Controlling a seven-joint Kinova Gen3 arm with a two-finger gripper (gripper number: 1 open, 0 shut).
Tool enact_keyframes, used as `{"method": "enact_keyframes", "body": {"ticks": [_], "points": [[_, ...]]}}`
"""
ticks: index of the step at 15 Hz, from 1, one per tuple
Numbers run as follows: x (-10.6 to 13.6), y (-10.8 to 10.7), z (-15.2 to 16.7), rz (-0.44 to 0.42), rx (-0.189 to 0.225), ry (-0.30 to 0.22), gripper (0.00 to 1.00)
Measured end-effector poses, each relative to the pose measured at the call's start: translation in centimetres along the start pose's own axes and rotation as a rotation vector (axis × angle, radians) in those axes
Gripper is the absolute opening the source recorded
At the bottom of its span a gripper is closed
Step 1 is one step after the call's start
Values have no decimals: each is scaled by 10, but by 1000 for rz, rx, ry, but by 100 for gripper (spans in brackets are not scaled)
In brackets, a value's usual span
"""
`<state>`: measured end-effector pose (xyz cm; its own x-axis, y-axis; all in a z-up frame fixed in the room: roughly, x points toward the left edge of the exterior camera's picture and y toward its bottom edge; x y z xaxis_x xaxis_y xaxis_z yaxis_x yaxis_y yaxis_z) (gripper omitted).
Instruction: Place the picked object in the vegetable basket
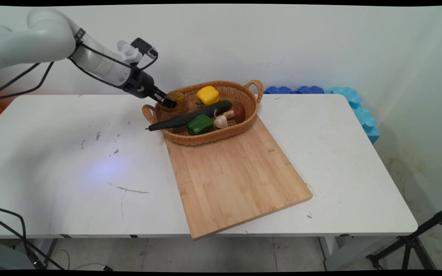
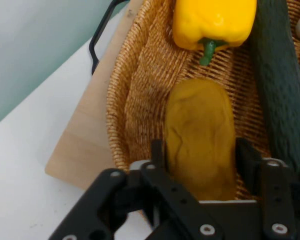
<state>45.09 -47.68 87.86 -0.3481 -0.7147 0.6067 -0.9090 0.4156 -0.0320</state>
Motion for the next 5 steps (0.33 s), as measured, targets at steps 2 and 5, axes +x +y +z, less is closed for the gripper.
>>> {"method": "enact_keyframes", "body": {"ticks": [2,5], "points": [[-1,0,1,0,-2,4,100],[-1,2,2,-1,-10,14,100]]}}
